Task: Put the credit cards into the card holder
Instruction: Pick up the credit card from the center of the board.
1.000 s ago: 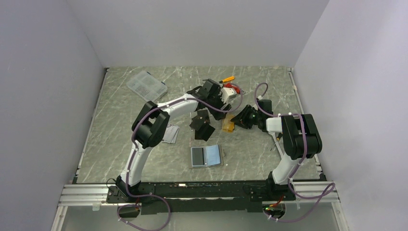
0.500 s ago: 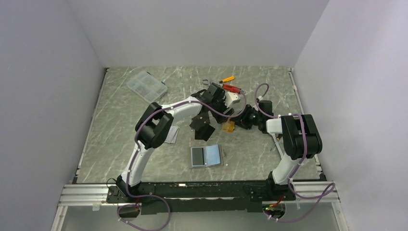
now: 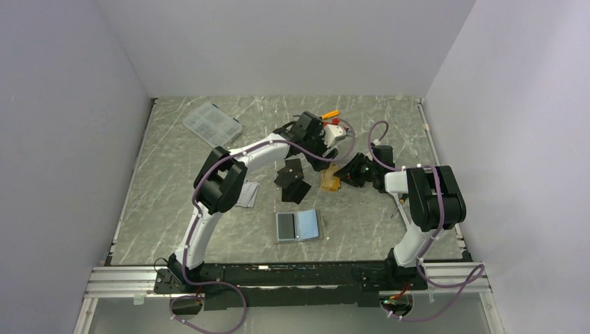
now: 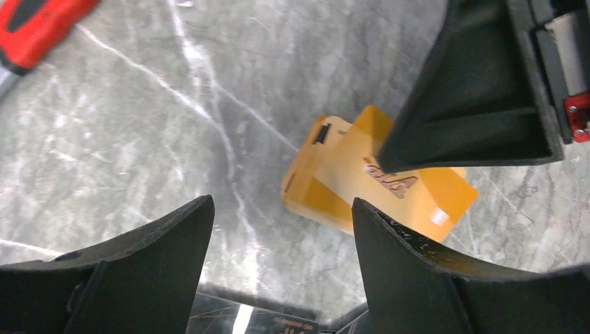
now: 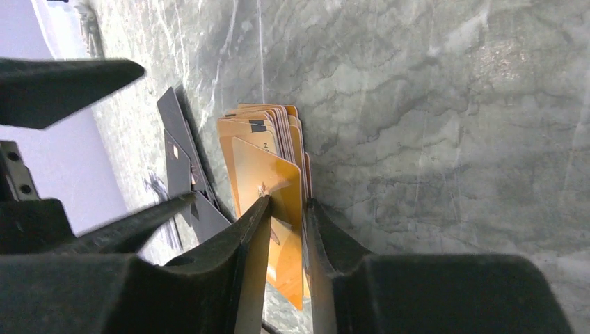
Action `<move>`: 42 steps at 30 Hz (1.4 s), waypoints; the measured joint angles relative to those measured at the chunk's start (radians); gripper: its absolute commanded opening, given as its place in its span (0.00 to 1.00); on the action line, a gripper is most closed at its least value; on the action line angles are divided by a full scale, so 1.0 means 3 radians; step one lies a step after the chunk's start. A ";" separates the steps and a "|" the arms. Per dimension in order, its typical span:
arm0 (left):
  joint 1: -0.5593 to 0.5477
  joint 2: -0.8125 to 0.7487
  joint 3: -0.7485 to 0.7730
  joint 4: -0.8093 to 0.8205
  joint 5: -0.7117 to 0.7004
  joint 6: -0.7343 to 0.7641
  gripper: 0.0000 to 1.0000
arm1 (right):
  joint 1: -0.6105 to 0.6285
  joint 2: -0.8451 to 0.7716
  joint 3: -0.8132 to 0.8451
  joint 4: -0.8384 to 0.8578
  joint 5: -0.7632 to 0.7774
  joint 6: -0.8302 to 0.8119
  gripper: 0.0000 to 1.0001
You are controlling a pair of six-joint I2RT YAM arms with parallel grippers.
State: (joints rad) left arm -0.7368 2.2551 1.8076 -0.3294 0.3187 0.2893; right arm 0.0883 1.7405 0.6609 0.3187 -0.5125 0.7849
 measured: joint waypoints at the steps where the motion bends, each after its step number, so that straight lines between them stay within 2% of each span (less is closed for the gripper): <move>1: 0.0032 0.0000 0.0028 -0.0004 0.0019 -0.0018 0.79 | 0.0006 -0.0006 -0.0001 -0.0011 0.0020 0.0000 0.23; 6: 0.0161 0.0003 0.0081 -0.0009 0.0046 -0.0061 0.78 | 0.0020 -0.0032 -0.0022 -0.0023 0.0061 0.0003 0.22; 9: 0.0175 0.0045 0.0128 -0.0032 0.0046 -0.0062 0.78 | 0.0027 -0.0066 -0.0048 -0.0020 0.0102 0.0005 0.25; 29: -0.0099 0.0264 0.0318 -0.0231 -0.0159 0.0167 0.73 | 0.0042 -0.0441 -0.0295 -0.0224 0.0345 0.0009 0.26; 36: -0.0102 0.0264 0.0320 -0.0240 -0.0178 0.0206 0.70 | 0.0037 -0.0554 -0.0436 -0.0188 0.0328 0.0088 0.18; 42: -0.0102 0.0264 0.0322 -0.0245 -0.0183 0.0216 0.68 | 0.0032 -0.0697 -0.0526 -0.0252 0.0310 0.0104 0.06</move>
State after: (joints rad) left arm -0.7673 2.3344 1.9041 -0.4030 0.2638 0.3542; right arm 0.0978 1.5314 0.5030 0.2432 -0.4194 0.8162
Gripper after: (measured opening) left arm 0.690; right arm 0.207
